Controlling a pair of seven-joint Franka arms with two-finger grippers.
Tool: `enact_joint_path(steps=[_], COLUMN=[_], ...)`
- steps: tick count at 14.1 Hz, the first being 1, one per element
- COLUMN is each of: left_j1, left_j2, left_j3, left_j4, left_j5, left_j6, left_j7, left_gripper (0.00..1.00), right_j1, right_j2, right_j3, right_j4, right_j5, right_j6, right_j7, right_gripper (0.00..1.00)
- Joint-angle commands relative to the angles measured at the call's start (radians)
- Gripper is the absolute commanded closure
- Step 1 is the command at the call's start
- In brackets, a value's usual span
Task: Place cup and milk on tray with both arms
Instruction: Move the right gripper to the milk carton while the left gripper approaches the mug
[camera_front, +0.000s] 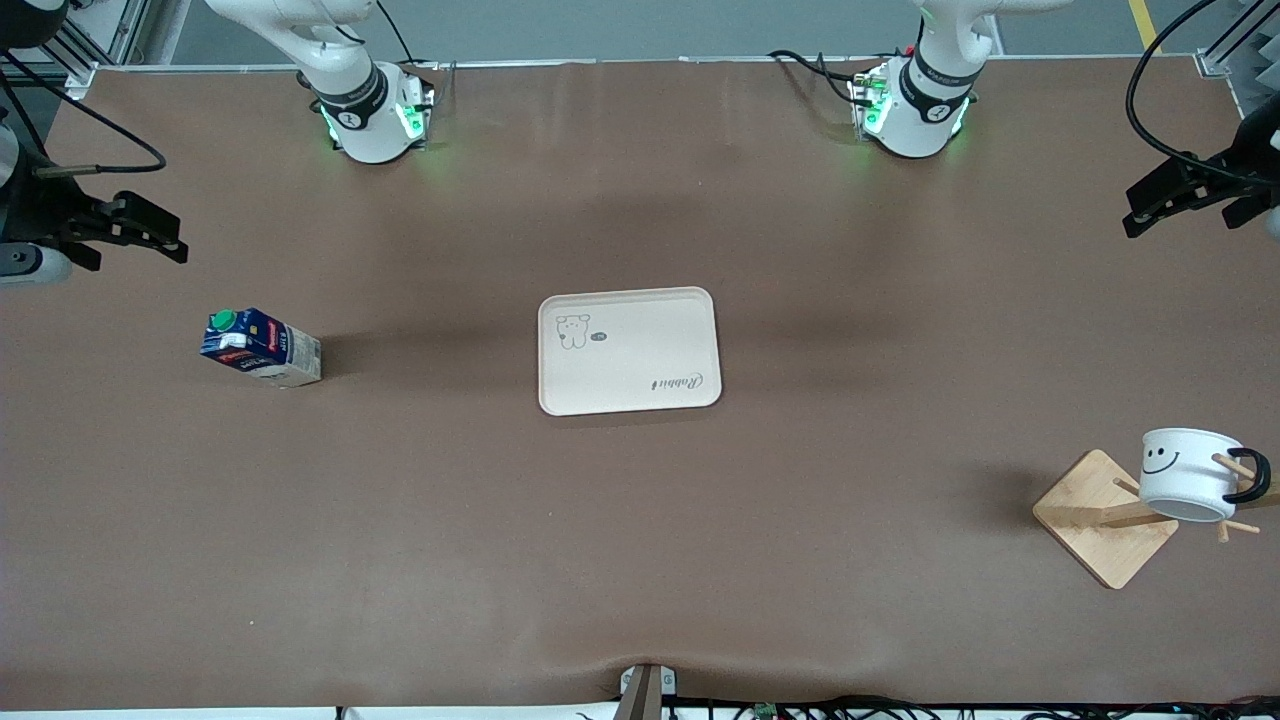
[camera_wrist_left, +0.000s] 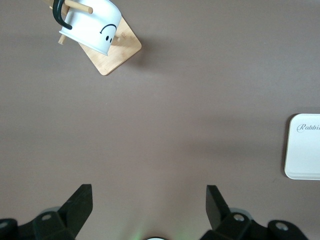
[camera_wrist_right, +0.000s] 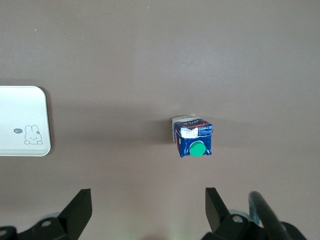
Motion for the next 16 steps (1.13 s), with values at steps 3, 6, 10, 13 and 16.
enact_joint_path(steps=[3,6,10,13,16], left_j1=[-0.005,0.001,0.059,0.153,0.193], left_j2=[0.071,0.106,0.102,0.091,0.086], left_j3=[0.007,0.003,0.004,0.001,0.001], left_j4=[0.057,0.057,-0.067,-0.212,-0.291], left_j5=[0.075,0.107,0.115,0.061,0.005], left_j6=[-0.011,0.044,0.276,0.515,0.633], left_j7=[0.006,0.007,-0.007,-0.008,-0.011], left_gripper=[0.00,0.00,0.00,0.00,0.00], right_j1=[-0.004,-0.006,-0.004,-0.004,-0.007], right_j2=[0.018,0.024,0.052,0.087,0.096], right_j3=[0.008,0.008,0.008,0.008,0.008], right_j4=[0.033,0.030,0.031,0.034,0.034], right_j5=[0.002,-0.001,-0.003,-0.004,-0.004], right_j6=[-0.018,-0.021,-0.021,-0.018,-0.015], right_j7=[-0.008,-0.008,-0.011,-0.011,-0.011], right_gripper=[0.00,0.00,0.00,0.00,0.00])
